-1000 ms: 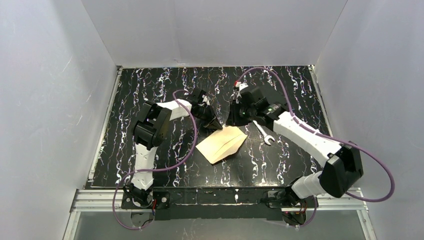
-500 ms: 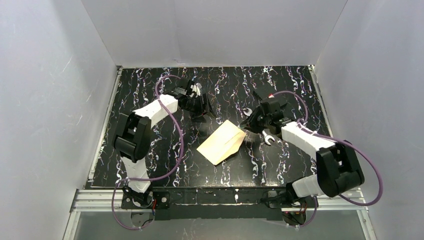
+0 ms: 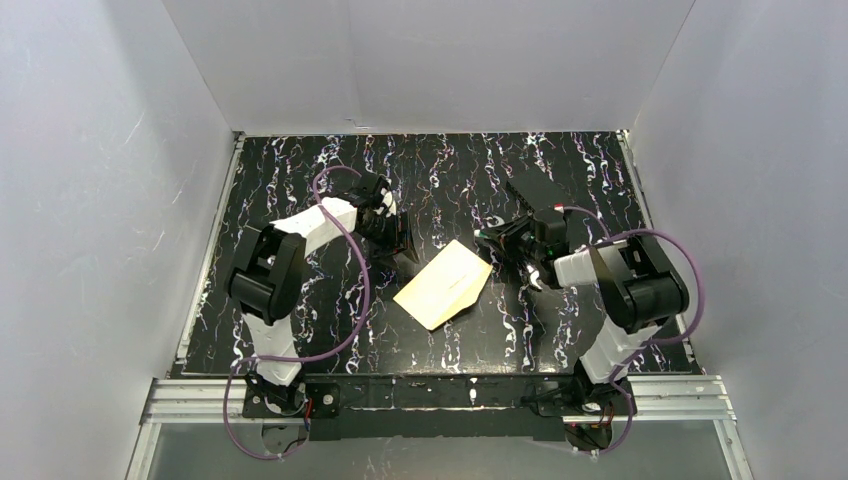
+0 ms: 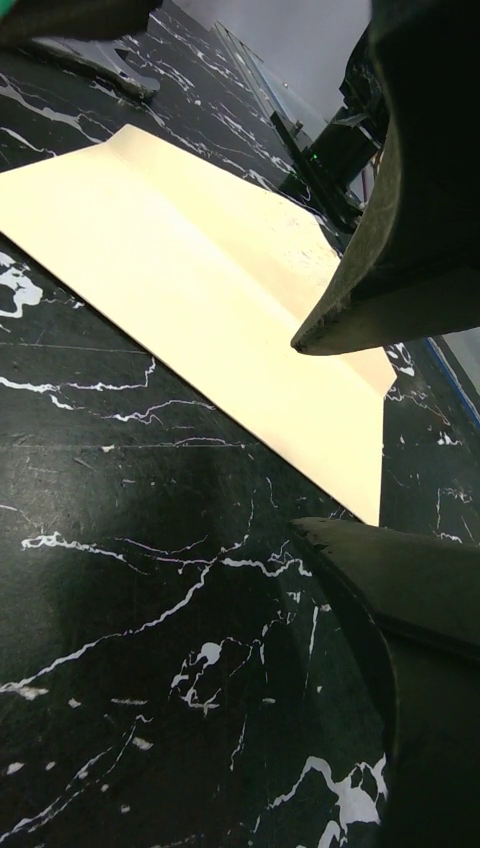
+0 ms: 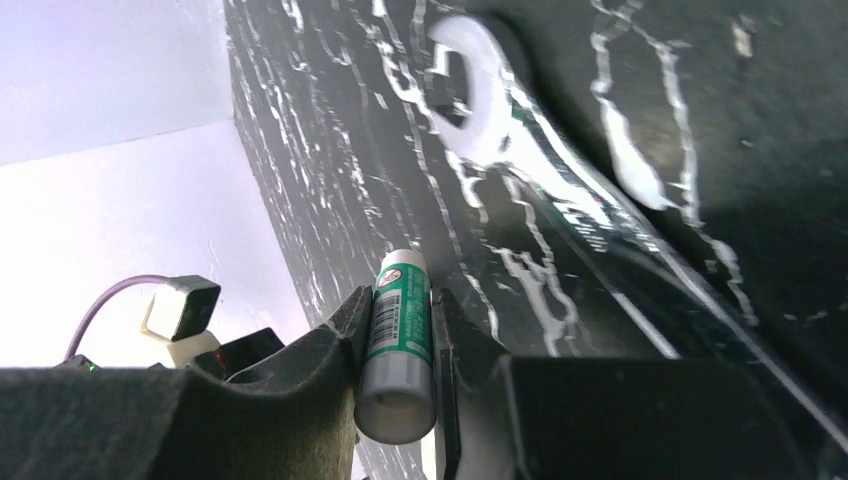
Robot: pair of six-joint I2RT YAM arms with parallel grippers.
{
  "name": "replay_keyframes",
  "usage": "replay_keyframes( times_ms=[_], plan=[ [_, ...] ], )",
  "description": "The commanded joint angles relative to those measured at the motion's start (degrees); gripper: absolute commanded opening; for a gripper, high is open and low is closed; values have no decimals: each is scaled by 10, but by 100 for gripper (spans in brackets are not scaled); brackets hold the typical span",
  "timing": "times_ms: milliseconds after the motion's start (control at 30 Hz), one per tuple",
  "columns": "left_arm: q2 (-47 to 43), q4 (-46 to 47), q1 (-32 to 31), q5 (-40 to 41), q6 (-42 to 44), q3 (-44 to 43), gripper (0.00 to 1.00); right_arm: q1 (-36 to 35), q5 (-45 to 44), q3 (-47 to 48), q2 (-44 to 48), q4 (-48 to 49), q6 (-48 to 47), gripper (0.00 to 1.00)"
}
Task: Place the letter into the envelope and seal it
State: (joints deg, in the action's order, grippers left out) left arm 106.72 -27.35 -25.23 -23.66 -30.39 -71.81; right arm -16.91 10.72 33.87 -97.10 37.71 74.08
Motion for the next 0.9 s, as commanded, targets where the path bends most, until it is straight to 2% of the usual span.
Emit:
replay_keyframes(
  times_ms=[0,100,233,300,367,533,633,733,867],
  plan=[
    [9,-18,-1,1,17,-1,59,4,39,-22,-35,128,47,3],
    [13,-18,-1,-2,17,-1,59,5,33,-32,-27,124,43,10],
    [16,-22,0,-1,17,-4,59,6,20,-32,-6,75,27,25],
    [18,-26,0,-1,18,-6,59,6,16,-18,6,9,12,30],
    [22,-30,0,2,21,-10,59,6,6,-8,26,-61,-10,42],
    [23,-32,-1,1,25,-12,59,6,-23,-10,87,-153,-40,58],
    [23,-32,-1,-6,26,-12,59,6,-32,-16,121,-183,-45,63],
    [20,-27,-1,-14,26,-11,58,6,-31,-7,162,-243,-75,63],
    [19,-16,-1,-21,28,-11,56,6,-34,2,230,-380,-139,56]
  ],
)
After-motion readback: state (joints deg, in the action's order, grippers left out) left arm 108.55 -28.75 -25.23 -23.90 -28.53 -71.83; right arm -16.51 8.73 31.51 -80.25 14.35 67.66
